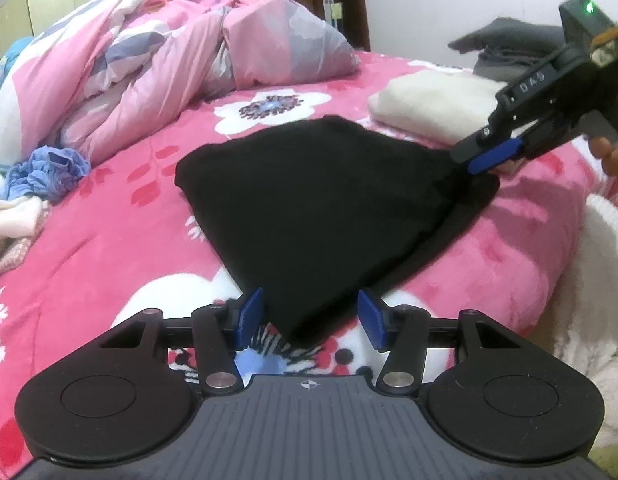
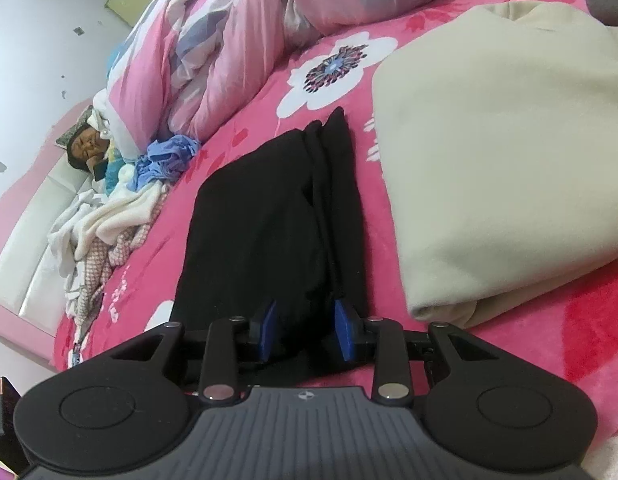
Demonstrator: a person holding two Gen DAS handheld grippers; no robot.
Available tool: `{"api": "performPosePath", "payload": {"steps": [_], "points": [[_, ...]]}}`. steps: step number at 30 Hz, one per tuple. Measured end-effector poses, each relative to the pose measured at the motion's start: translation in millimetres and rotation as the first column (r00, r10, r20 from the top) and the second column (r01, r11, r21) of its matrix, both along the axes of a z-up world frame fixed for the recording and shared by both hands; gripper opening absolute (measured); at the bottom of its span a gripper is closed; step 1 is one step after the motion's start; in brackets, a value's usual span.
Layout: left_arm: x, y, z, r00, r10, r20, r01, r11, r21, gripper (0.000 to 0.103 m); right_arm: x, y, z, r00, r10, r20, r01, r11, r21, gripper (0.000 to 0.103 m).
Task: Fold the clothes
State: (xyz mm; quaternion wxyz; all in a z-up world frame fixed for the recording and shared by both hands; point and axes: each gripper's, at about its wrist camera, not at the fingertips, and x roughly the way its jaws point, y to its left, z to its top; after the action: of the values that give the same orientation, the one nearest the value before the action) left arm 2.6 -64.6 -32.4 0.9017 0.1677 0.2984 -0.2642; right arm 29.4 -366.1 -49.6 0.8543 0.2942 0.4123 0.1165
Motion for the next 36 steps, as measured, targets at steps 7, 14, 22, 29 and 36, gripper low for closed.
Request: {"api": "performPosePath", "payload": {"steps": [7, 14, 22, 29, 36], "points": [[2, 1, -8, 1.000, -0.007, -0.004, 0.007, 1.000, 0.007, 0.053, 7, 4, -5, 1.000, -0.013, 0.009, 0.013, 0.999, -0.049, 0.012], [2, 2, -9, 1.000, -0.009, -0.012, 0.009, 1.000, -0.002, 0.052, -14, 0, 9, 0.995, -0.046, 0.090, 0.050, 0.998, -0.043, 0.005], [4, 6, -7, 0.999, 0.008, -0.049, -0.010, 0.999, -0.041, 0.041, -25, -2, 10, 0.992, -0.067, 0.106, 0.072, 0.996, -0.044, 0.004], [2, 5, -6, 0.999, 0.007, -0.038, -0.009, 0.999, -0.034, 0.036, -28, -4, -1, 0.993, -0.085, 0.087, 0.089, 0.995, -0.047, 0.004], [-1, 7, -2, 0.999, -0.003, -0.034, 0.001, 0.999, -0.043, 0.033, -33, -3, 17, 0.986, -0.079, 0.144, 0.085, 0.996, -0.037, 0.004]]}}
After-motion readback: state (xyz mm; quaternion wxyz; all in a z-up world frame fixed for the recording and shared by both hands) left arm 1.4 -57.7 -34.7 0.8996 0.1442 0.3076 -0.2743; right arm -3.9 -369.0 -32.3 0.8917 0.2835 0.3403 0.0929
